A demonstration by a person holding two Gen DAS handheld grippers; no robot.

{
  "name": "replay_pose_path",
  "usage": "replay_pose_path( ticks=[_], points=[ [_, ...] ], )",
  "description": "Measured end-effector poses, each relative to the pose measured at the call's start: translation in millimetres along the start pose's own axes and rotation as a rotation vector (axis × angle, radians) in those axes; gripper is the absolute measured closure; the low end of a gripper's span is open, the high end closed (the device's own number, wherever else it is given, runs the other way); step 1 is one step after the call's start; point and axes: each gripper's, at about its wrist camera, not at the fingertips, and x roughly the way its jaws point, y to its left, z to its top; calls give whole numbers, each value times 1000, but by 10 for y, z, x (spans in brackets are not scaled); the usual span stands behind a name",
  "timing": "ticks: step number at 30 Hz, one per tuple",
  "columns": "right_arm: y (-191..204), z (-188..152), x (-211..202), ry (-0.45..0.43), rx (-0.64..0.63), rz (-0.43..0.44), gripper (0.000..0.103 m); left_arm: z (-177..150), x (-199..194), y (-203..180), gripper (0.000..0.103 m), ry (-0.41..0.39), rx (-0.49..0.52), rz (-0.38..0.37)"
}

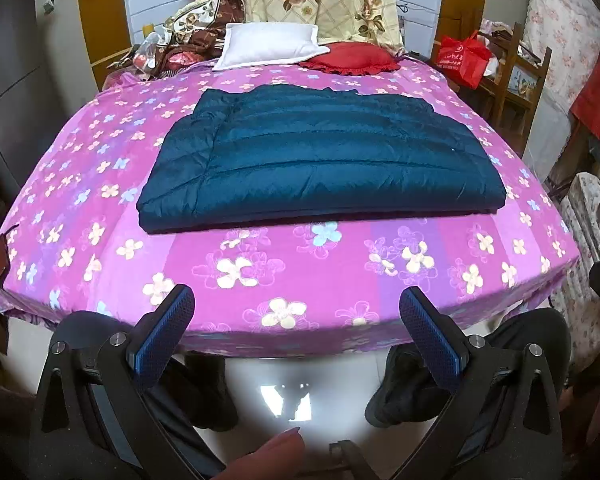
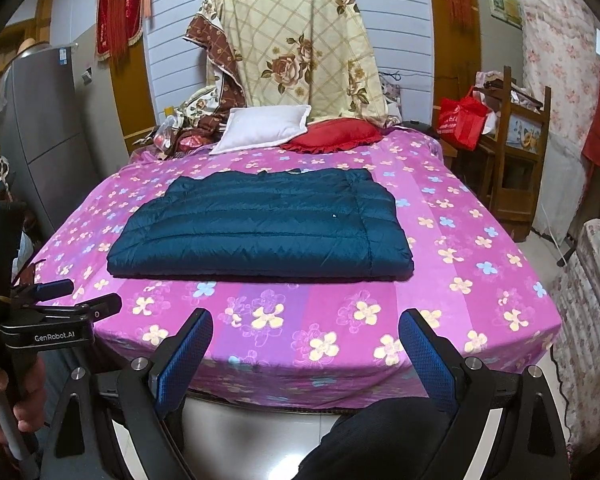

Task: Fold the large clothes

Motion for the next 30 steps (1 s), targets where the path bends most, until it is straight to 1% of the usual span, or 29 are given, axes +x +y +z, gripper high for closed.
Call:
replay_pose_path(
  ticks=[18,30],
  points=[
    [28,51,-24,-8,-13,-1,10,1,10,7,0,-2,-7,-7],
    [-6,41,-10,5,-11,-7,10,-19,29,-4,0,2,-2,-10]
  ],
)
